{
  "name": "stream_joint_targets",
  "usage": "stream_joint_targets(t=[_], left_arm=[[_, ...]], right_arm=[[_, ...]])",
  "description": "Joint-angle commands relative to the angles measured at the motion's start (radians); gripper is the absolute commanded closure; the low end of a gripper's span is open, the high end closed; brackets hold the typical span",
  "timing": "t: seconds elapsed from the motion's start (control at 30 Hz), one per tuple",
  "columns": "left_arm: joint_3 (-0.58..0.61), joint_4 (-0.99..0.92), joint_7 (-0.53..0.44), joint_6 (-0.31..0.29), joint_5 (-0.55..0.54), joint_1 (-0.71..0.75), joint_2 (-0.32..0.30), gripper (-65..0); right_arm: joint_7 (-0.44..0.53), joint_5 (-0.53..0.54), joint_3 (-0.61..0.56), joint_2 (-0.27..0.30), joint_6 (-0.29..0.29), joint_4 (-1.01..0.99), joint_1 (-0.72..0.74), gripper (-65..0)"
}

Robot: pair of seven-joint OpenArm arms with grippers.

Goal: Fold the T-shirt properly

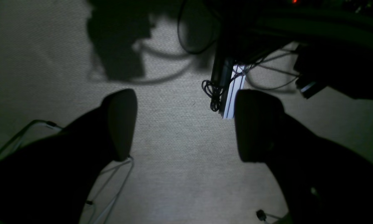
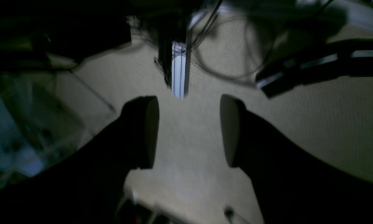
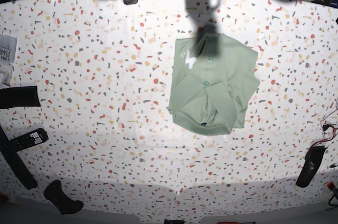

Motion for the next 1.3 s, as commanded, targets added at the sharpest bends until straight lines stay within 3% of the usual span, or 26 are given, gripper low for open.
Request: stream_joint_targets(t=[0.0,0.1,0.23,0.3,0.4,0.43,0.53,0.67,0.77,0.83,1.1,1.27], left_arm=[[-0.003,-0.016,-0.015,0.000,0.027,0.009,-0.010,-44.2],[-0.003,-0.073,-0.068,0.000,0.108,-0.007,-0.002,-44.2],[-0.003,-0.145,-0.098,0.000,0.155,-0.039,0.008,-44.2],[-0.003,-0.186,-0.098,0.001,0.194,-0.066,0.018,-44.2],[-0.003,-0.248,-0.097,0.000,0.265,-0.111,0.043,-44.2],[-0.003,-0.269,-0.097,0.000,0.283,-0.124,0.051,-44.2],[-0.003,-0.318,-0.098,0.013,0.305,-0.161,0.082,-44.2],[-0.003,-0.335,-0.124,0.085,0.303,-0.198,0.121,-44.2],[-0.003,-0.335,-0.074,0.085,0.304,-0.239,0.142,-44.2],[-0.003,-0.333,-0.033,0.083,0.304,-0.256,0.153,-44.2],[-0.003,-0.314,-0.151,0.083,0.291,-0.256,0.167,-44.2],[-0.003,-0.244,-0.187,0.082,0.209,-0.256,0.172,-44.2]], right_arm=[[0.005,-0.017,-0.029,0.012,0.007,-0.041,0.025,-29.9],[0.037,-0.055,-0.120,0.005,0.001,-0.169,0.113,-29.9],[0.057,-0.074,-0.212,-0.012,-0.077,-0.269,0.204,-29.9],[0.075,-0.093,-0.252,-0.023,-0.145,-0.294,0.239,-29.9],[0.114,-0.138,-0.303,-0.048,-0.295,-0.315,0.274,-29.9],[0.124,-0.140,-0.317,-0.056,-0.313,-0.323,0.283,-29.9],[0.153,-0.140,-0.343,-0.087,-0.317,-0.351,0.303,-29.9],[0.228,-0.141,-0.343,-0.144,-0.357,-0.388,0.305,-29.9],[0.254,-0.161,-0.343,-0.180,-0.359,-0.398,0.305,-29.9],[0.255,-0.179,-0.343,-0.190,-0.360,-0.397,0.311,-29.9],[0.193,-0.168,-0.343,-0.210,-0.358,-0.397,0.380,-29.9],[0.158,-0.167,-0.343,-0.215,-0.358,-0.397,0.380,-29.9]])
